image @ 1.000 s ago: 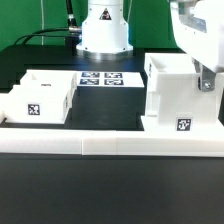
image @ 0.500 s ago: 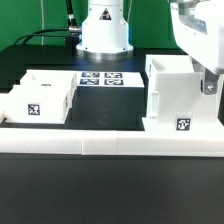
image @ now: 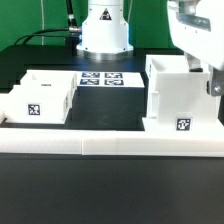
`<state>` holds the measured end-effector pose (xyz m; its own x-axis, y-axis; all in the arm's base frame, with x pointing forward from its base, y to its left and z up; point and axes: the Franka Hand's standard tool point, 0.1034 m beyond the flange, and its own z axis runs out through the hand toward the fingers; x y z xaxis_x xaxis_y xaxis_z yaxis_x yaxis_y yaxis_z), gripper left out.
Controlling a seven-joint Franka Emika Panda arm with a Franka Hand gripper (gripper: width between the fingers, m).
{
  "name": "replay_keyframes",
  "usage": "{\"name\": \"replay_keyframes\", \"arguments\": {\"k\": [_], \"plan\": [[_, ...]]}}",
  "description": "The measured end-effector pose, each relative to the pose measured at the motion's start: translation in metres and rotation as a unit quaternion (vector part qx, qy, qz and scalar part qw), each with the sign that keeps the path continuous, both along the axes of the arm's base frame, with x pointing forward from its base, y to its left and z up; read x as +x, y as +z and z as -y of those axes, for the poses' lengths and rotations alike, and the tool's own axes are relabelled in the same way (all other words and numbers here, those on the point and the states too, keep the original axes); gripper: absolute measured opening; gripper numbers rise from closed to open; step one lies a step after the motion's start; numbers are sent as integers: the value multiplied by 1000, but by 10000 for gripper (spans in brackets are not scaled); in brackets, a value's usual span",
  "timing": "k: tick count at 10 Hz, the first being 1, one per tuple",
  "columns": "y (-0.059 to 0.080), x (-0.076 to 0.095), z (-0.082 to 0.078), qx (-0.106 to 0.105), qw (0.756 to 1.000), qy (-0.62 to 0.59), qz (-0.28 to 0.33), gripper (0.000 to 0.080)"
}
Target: Assemble drawer
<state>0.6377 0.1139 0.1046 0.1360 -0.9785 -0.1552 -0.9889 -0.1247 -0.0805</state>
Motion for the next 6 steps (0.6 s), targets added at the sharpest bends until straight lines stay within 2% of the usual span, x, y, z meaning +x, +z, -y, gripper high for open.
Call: {"name": "replay_keyframes", "arguments": {"k": [3, 5, 6], "plan": [[29, -40, 12, 7, 995, 100, 9, 649], [30, -44, 12, 6, 995, 102, 9, 649], [29, -45, 14, 3, 989, 150, 14, 649]]}}
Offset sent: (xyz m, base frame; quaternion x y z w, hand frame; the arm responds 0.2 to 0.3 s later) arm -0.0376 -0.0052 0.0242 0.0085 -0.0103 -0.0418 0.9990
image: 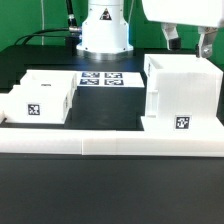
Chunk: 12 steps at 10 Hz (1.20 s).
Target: Assemble drawer
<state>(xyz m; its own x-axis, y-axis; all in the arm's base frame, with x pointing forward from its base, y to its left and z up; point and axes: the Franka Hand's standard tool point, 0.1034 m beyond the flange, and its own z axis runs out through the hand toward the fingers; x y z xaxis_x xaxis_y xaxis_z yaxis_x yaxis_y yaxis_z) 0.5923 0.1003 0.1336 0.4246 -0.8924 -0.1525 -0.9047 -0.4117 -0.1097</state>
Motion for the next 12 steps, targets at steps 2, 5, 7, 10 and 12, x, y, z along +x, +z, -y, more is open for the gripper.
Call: {"name": "replay_keyframes", "arguments": {"k": [2, 5, 7, 10, 12], "plan": [[2, -13, 12, -1, 988, 153, 5, 649], [7, -14, 28, -2, 950, 311, 23, 649], [6, -14, 29, -2, 927, 373, 35, 649], [5, -35, 70, -22, 877, 479, 41, 649], [-3, -44, 105, -50, 871, 485, 57, 649]]}}
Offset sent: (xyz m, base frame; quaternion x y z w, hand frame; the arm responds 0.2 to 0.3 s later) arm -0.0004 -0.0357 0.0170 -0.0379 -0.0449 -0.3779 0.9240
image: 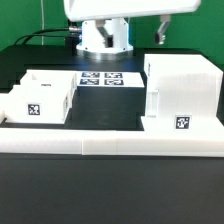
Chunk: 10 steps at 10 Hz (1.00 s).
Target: Assemble drawer
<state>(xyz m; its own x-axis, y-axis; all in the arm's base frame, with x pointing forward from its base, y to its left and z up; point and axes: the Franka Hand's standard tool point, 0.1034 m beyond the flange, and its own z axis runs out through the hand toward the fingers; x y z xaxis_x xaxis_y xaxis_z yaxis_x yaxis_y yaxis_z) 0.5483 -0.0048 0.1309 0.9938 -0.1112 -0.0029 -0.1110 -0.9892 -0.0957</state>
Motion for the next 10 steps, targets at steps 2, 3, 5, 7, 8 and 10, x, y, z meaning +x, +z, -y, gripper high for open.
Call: {"name": "replay_keyframes", "arguments": {"k": [2, 3, 5, 7, 8, 10], "plan": [[-7, -4, 23, -5, 1000, 10, 8, 649], [-7, -3, 19, -4, 1000, 11, 9, 649], [-7, -3, 20, -4, 1000, 11, 8, 649], [-10, -6, 30, -4, 999, 43, 8, 649], [-16, -12, 43, 0, 999, 47, 4, 649], [-29, -21, 55, 0, 999, 49, -2, 649]]}}
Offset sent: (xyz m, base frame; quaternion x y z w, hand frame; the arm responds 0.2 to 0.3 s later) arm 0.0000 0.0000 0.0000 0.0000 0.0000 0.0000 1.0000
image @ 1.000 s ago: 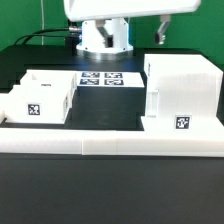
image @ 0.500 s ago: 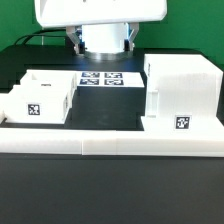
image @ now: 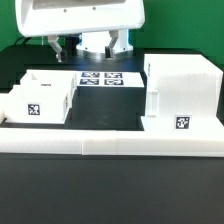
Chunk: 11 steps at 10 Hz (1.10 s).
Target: Assemble drawer
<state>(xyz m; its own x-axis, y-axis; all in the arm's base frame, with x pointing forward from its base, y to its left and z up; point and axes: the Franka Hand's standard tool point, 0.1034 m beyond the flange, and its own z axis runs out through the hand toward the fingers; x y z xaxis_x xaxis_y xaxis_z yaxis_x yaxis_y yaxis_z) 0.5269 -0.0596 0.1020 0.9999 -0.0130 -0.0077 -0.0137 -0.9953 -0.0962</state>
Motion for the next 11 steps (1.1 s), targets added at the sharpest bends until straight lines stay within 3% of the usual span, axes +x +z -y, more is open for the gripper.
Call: {"name": "replay_keyframes", "arguments": {"k": [4, 5, 11], "plan": [[-44, -18, 24, -21, 1000, 2, 3, 649], [-61, -23, 31, -32, 999, -2, 5, 649], [-67, -26, 33, -32, 999, 8, 2, 649]]}}
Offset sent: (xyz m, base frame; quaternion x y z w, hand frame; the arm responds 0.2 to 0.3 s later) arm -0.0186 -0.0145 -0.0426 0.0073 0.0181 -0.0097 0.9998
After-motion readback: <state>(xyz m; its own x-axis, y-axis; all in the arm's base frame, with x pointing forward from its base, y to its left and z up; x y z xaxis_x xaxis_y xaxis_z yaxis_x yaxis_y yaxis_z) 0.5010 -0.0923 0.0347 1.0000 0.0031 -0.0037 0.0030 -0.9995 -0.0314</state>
